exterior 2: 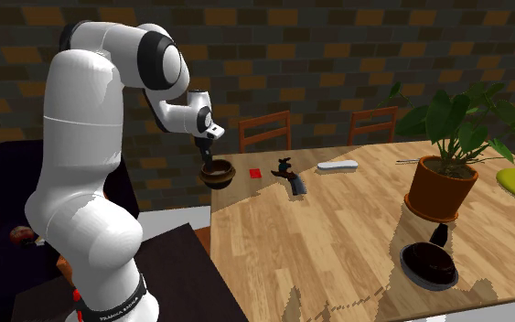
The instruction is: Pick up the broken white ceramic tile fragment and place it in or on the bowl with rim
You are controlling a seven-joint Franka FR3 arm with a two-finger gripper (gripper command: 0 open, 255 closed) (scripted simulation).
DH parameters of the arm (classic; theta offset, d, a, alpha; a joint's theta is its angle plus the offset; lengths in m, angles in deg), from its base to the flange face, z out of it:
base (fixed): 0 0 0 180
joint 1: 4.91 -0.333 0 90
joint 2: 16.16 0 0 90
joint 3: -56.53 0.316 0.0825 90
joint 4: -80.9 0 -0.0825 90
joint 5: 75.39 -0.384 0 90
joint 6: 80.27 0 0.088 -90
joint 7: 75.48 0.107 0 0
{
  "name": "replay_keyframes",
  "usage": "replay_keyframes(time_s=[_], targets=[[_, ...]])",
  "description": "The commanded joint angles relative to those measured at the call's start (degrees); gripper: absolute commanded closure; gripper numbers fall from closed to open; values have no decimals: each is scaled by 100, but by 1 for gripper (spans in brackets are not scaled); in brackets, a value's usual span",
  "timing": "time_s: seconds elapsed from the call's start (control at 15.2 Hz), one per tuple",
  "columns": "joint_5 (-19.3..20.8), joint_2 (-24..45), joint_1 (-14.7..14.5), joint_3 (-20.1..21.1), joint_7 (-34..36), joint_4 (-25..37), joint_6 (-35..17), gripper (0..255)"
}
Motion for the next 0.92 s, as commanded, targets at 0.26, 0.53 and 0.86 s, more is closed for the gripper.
replay_keyframes(time_s=[0.26, 0.53, 0.86], targets=[[-260, -474, 128, 138, -177, -4, 445, 0], [-329, -594, 151, 162, -224, 7, 567, 0], [-329, -594, 151, 162, -224, 7, 567, 0]])
